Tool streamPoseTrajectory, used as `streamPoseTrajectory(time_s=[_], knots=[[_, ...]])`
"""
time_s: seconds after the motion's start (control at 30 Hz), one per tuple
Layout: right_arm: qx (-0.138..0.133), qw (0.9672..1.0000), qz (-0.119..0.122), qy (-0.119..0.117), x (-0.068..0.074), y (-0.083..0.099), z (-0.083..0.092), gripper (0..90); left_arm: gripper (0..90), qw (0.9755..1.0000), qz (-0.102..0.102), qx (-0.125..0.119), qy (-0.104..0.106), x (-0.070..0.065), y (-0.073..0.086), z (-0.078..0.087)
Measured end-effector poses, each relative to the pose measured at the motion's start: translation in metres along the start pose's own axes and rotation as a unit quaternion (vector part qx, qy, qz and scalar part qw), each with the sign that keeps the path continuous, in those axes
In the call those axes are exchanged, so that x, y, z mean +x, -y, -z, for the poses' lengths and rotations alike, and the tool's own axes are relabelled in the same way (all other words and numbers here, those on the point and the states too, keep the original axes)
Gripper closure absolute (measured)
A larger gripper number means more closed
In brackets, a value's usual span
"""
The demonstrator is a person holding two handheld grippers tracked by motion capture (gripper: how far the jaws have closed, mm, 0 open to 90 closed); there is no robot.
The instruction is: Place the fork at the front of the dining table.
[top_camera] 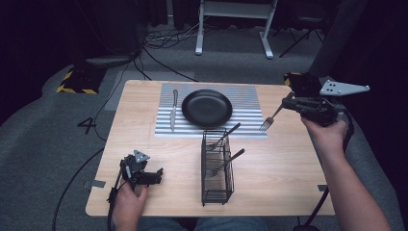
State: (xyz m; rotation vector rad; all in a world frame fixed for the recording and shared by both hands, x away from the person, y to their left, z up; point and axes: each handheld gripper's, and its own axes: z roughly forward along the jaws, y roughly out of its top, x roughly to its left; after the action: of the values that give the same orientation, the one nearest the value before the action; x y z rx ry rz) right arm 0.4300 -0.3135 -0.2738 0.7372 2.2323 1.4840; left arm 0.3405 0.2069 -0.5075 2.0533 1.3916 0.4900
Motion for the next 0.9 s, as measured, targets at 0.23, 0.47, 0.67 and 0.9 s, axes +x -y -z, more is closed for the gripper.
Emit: streamPoseTrajectory(time_s=[0.23, 0.47, 0.67, 0.9], knots=[[0.01, 0.9999, 0.001, -0.005, -0.01, 0.003, -0.026, 86.3, 0.2, 1.0, 0.0, 0.0, 0.0, 0.0, 0.0, 0.0], [0.026, 0.9995, -0.015, -0.011, -0.021, 0.014, -0.056, 86.3, 0.1, 1.0, 0.0, 0.0, 0.0, 0.0, 0.0, 0.0], [0.041, 0.9987, -0.028, -0.012, -0.026, 0.027, -0.08, 86.3, 0.1, 1.0, 0.0, 0.0, 0.0, 0.0, 0.0, 0.0], [0.054, 0.9975, -0.042, -0.02, -0.028, 0.042, -0.102, 86.3, 0.1, 1.0, 0.0, 0.0, 0.0, 0.0, 0.0, 0.0]])
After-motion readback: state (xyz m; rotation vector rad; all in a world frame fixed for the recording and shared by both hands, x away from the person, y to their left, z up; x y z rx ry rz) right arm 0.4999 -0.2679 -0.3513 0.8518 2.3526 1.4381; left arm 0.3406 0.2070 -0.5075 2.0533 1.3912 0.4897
